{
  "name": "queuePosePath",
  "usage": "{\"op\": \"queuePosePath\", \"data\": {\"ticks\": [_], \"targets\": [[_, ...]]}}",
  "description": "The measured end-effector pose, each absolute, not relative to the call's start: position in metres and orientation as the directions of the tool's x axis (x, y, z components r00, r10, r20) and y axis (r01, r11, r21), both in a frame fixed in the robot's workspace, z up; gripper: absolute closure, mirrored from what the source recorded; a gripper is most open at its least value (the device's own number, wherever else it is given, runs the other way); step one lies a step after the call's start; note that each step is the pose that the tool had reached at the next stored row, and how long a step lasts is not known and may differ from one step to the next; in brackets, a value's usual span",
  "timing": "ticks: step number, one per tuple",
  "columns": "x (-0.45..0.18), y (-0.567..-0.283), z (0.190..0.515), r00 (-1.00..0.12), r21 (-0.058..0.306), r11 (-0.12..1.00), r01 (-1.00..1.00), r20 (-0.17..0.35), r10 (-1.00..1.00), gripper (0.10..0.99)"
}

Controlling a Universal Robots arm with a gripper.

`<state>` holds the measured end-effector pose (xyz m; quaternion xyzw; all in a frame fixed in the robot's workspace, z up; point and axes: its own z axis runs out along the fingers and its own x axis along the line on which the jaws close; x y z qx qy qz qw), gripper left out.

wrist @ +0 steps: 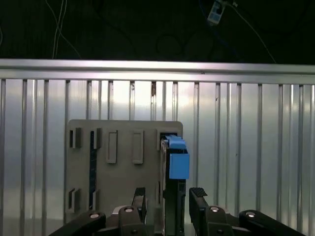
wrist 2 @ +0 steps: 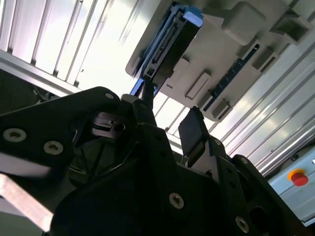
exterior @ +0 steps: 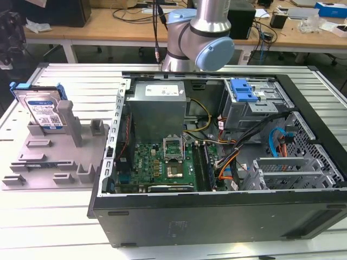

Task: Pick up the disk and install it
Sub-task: 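Pick up the disk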

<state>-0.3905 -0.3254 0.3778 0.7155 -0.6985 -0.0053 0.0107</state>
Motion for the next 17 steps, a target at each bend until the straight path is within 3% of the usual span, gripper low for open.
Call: {"op": "queuePosePath", "data": {"ticks": [17], "targets": [[-0.3972, -0.3166, 0.3745, 0.064, 0.023, -0.064, -0.998, 0.008, -0.998, 0.604]]}}
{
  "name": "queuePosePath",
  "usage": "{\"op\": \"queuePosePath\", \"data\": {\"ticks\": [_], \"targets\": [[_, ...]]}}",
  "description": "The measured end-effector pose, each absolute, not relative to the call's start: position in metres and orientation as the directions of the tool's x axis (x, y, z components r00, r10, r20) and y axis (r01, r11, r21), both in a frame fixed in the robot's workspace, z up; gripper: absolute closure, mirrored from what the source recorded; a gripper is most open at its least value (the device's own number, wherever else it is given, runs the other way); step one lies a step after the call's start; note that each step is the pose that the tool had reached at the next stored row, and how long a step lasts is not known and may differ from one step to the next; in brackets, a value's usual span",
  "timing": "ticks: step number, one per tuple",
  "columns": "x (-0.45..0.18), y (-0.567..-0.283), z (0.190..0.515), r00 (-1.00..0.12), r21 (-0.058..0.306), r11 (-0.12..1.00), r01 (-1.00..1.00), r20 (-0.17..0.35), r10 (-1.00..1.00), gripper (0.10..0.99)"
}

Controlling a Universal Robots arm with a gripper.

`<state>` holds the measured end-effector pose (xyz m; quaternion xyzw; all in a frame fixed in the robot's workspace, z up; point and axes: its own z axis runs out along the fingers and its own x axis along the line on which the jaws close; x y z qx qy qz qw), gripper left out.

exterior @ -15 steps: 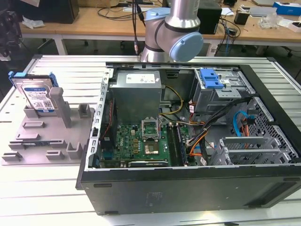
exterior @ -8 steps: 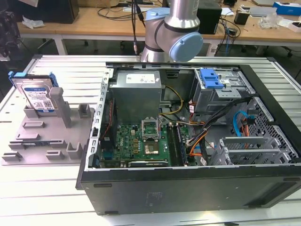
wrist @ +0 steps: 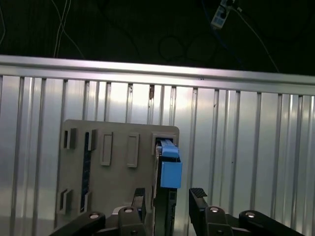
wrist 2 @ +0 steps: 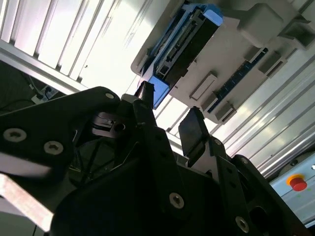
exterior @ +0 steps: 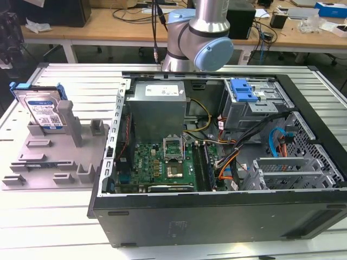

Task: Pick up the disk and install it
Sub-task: 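Pick up the disk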

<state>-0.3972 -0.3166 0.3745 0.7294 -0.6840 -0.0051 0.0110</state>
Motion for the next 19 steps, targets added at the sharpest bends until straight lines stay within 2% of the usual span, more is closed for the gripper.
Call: {"op": "queuePosePath", "data": {"ticks": [19], "targets": [[-0.3985, -0.3131, 0.3668, -0.012, 0.023, 0.012, -1.000, 0.007, -1.000, 0.604]]}}
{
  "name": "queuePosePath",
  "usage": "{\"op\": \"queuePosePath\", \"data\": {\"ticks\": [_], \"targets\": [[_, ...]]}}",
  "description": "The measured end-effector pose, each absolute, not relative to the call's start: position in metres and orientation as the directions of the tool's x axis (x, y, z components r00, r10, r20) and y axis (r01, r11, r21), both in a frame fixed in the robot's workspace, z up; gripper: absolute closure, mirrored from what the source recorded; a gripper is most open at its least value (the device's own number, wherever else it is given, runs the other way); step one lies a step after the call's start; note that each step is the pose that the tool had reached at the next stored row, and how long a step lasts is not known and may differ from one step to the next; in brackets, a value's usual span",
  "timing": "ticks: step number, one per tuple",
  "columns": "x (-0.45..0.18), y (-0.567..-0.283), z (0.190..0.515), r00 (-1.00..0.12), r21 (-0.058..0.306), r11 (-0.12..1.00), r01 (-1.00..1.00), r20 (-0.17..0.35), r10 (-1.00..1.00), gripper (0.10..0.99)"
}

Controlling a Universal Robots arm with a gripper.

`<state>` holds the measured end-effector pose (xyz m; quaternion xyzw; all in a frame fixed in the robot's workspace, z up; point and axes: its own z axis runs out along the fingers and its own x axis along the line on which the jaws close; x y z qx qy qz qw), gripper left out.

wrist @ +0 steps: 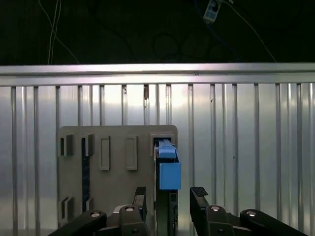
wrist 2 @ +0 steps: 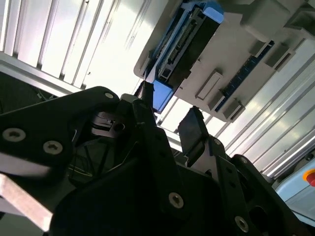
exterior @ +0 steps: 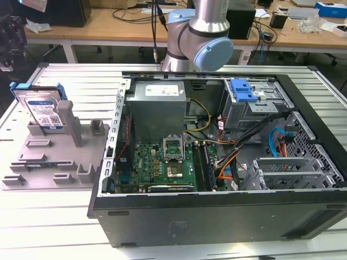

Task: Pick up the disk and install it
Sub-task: 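Pick up the disk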

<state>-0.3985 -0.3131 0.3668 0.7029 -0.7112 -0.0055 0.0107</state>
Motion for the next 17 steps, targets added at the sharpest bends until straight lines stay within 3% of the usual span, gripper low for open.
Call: {"op": "queuePosePath", "data": {"ticks": [17], "targets": [[-0.404, -0.312, 0.352, -0.013, 0.023, 0.013, -1.000, 0.008, -1.000, 0.604]]}}
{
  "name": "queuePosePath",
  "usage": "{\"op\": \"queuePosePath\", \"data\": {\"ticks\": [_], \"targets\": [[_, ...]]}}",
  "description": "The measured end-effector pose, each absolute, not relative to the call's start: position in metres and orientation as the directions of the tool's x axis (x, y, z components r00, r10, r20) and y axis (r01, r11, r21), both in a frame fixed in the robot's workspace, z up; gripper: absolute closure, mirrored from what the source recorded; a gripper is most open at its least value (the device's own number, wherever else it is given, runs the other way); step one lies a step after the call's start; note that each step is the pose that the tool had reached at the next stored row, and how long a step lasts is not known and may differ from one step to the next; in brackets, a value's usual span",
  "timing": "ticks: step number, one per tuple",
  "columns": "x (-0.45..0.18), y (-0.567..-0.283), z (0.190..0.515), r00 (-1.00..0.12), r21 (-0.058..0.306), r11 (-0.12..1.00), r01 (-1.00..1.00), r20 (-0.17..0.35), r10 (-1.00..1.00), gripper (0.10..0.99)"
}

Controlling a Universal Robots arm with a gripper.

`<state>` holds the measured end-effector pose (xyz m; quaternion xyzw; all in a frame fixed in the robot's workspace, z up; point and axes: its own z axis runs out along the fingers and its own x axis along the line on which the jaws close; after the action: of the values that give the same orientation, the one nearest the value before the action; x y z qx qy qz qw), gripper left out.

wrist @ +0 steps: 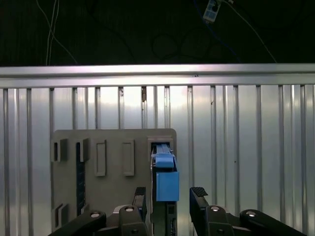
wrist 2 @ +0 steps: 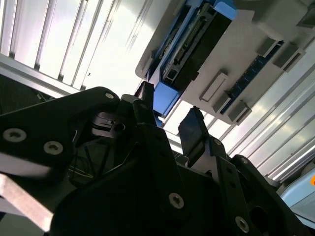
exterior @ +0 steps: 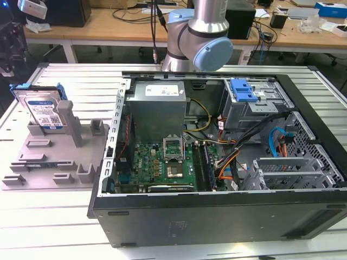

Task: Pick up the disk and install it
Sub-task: 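Pick up the disk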

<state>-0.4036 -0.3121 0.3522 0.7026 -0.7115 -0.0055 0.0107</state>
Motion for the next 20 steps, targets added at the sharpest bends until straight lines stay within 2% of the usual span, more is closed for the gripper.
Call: {"op": "queuePosePath", "data": {"ticks": [20], "targets": [[-0.405, -0.312, 0.338, -0.014, 0.023, 0.014, -1.000, 0.008, -1.000, 0.604]]}}
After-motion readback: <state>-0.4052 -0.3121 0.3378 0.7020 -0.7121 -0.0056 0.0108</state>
